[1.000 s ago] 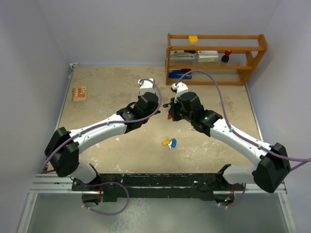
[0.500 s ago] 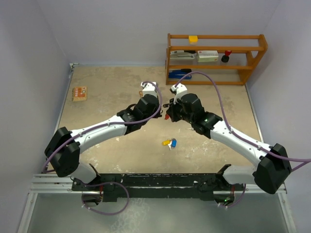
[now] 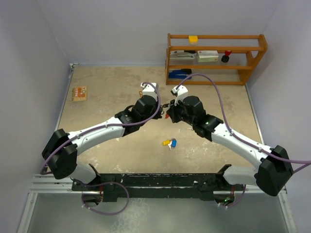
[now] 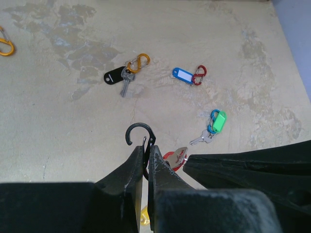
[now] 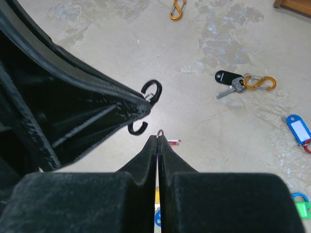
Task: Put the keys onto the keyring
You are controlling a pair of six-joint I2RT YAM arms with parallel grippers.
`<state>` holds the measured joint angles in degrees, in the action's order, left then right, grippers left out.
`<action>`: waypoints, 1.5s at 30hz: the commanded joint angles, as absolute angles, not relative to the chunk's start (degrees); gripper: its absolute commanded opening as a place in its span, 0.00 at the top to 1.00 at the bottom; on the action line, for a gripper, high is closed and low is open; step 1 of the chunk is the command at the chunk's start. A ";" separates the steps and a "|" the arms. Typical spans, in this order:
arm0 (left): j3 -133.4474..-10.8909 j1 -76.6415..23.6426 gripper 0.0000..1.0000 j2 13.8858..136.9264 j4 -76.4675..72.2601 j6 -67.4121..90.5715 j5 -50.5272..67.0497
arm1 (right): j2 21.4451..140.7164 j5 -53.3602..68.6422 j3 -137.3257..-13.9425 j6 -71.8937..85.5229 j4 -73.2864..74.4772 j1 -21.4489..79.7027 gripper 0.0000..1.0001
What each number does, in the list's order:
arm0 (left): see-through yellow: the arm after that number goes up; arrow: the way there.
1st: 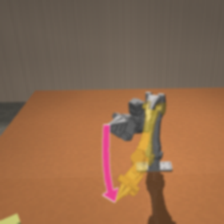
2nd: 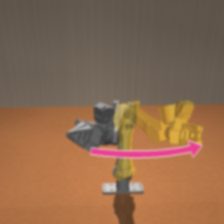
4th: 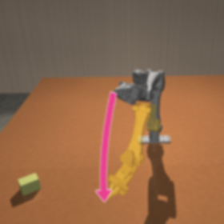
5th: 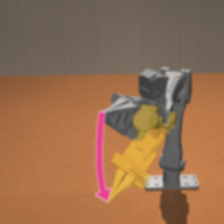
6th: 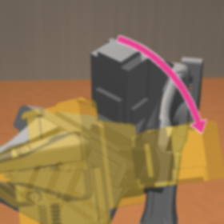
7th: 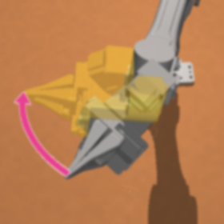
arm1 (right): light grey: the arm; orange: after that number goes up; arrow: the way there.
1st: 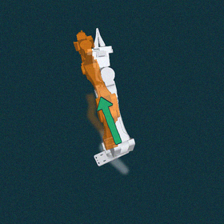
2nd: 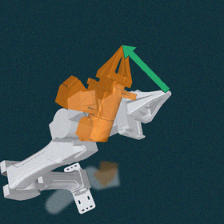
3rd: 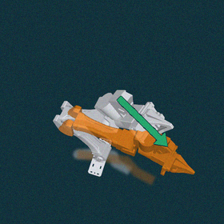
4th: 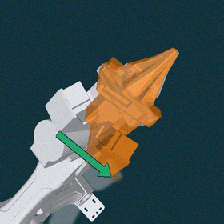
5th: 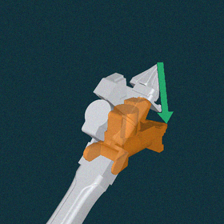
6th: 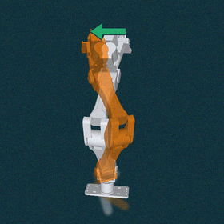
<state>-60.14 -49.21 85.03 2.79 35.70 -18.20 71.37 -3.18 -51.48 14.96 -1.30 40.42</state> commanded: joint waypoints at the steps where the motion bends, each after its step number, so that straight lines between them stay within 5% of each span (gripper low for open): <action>1: -60.03 -49.28 1.00 81.85 -0.62 33.56 -16.69 | 68.36 -1.40 -48.87 12.34 -6.82 40.20 1.00; 45: -61.78 -49.28 1.00 85.54 -1.05 30.24 -10.43 | 67.78 -0.03 -48.68 11.42 -6.55 40.20 1.00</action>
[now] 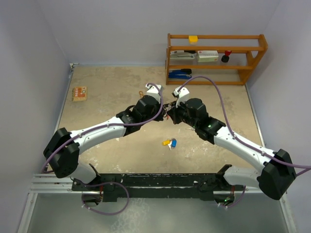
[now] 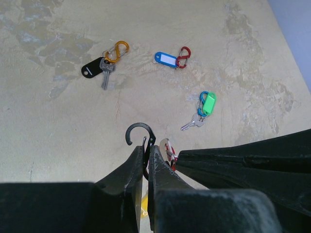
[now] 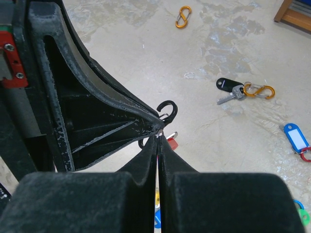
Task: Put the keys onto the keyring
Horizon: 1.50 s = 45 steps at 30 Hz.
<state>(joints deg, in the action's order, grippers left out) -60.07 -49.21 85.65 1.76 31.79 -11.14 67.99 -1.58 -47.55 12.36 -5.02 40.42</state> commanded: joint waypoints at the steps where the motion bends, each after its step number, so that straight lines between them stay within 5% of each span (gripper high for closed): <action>1: -61.79 -49.30 1.00 85.52 -1.05 30.18 -10.38 | 67.80 0.07 -48.76 11.36 -6.59 40.11 1.00; 45: -62.66 -49.31 1.00 84.16 0.87 29.11 -10.62 | 68.82 1.15 -49.59 11.34 -6.02 40.16 1.00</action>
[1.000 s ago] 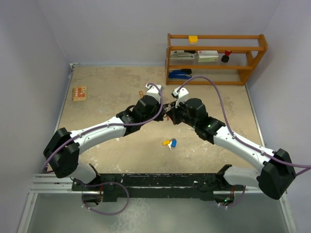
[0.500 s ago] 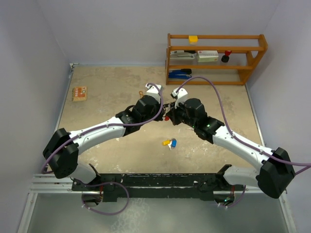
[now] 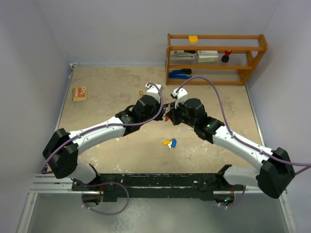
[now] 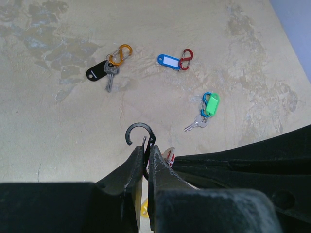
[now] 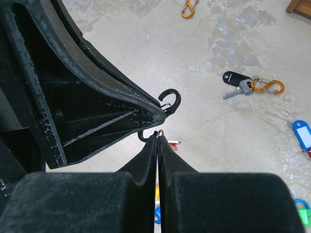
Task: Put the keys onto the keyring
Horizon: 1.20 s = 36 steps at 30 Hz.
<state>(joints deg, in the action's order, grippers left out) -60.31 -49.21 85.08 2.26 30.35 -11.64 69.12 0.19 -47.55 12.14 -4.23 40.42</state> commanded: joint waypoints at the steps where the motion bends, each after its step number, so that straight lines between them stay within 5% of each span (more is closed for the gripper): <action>1: -62.67 -49.31 1.00 84.23 0.88 29.09 -10.41 | 68.82 1.14 -49.57 11.35 -5.96 40.17 1.00; 36: -65.43 -49.30 1.00 86.84 0.44 28.92 -11.09 | 68.48 3.78 -50.01 10.56 -4.92 40.18 1.00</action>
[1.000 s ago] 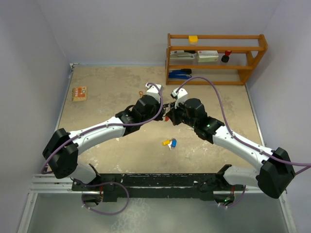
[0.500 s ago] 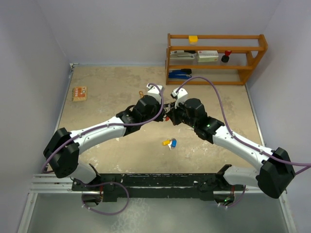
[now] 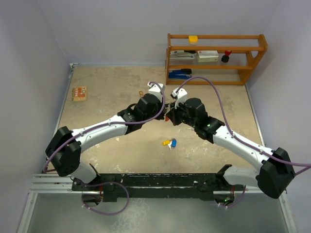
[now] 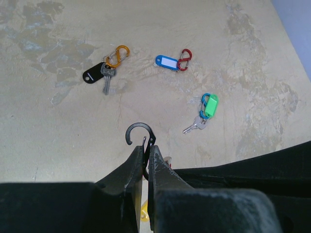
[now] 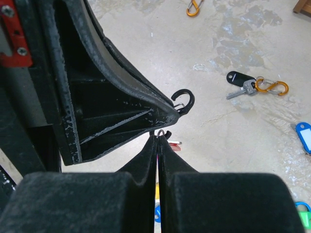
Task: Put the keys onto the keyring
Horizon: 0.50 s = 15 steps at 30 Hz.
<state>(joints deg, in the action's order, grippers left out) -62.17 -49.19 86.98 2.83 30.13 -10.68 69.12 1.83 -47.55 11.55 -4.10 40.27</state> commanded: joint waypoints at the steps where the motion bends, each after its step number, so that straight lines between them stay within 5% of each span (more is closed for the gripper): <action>1: -65.52 -49.31 1.00 86.91 0.44 28.92 -11.22 | 68.39 3.78 -50.01 10.58 -4.86 40.20 1.00; 15: -66.01 -49.22 1.00 87.00 0.25 30.58 -16.90 | 67.33 1.69 -50.74 11.41 -2.76 40.15 0.99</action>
<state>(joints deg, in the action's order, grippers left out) -63.24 -49.23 87.53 2.68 30.37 -12.88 69.08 2.66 -47.68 11.20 -3.14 40.25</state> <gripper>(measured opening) 0.019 0.005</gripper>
